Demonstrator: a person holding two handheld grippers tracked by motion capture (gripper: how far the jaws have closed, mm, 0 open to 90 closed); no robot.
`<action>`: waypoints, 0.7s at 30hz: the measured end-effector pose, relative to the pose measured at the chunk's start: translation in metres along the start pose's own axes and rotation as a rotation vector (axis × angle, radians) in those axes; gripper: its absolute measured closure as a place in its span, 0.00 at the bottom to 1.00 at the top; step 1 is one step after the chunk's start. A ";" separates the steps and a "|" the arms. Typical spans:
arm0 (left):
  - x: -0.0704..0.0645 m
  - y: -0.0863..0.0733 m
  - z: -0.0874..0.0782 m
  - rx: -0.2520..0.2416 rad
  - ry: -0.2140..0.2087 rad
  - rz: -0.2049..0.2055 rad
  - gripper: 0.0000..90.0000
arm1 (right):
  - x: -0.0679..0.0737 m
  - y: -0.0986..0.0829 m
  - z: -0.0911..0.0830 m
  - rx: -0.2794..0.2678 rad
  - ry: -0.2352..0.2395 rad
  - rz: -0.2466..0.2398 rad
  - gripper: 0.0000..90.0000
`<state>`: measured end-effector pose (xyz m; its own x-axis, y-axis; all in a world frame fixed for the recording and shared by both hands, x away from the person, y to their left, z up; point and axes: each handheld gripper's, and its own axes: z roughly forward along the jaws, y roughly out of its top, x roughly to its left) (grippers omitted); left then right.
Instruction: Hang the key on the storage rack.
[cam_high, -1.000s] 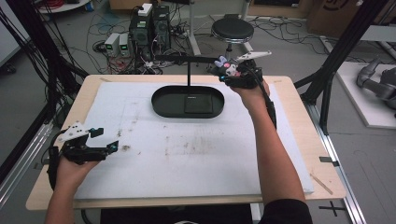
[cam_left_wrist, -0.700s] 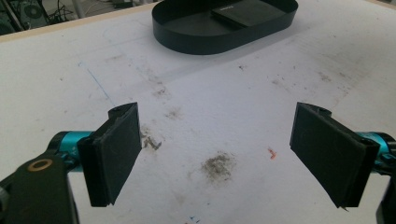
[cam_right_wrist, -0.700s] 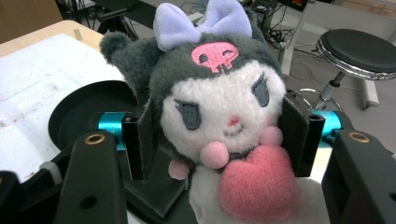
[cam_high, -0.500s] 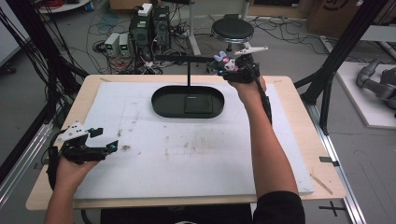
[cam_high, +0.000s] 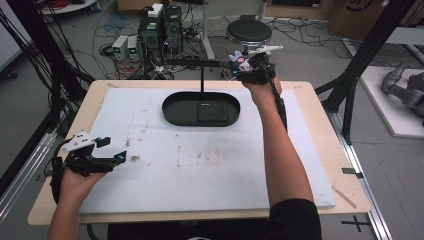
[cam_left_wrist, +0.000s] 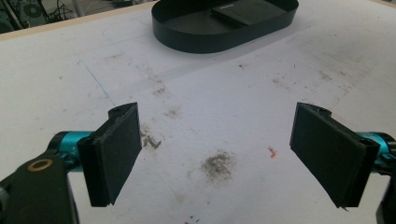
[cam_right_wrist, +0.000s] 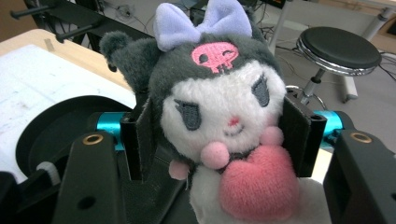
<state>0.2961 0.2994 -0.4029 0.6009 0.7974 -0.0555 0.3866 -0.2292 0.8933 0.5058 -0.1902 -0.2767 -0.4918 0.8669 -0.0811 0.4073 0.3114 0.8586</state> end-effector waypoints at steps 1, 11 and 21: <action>0.000 0.000 0.000 0.000 -0.001 0.000 0.18 | 0.000 0.000 0.001 0.004 -0.002 0.003 0.43; -0.002 0.000 0.003 0.007 -0.009 0.002 0.18 | -0.006 -0.003 0.001 0.025 -0.034 0.011 0.38; -0.003 0.000 0.004 0.014 -0.011 0.004 0.18 | -0.011 -0.004 -0.004 0.024 -0.068 0.027 0.24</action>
<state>0.2975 0.2950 -0.4051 0.6100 0.7904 -0.0565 0.3934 -0.2402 0.8874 0.5067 -0.2030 -0.2771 -0.4273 0.8993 -0.0929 0.4385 0.2960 0.8486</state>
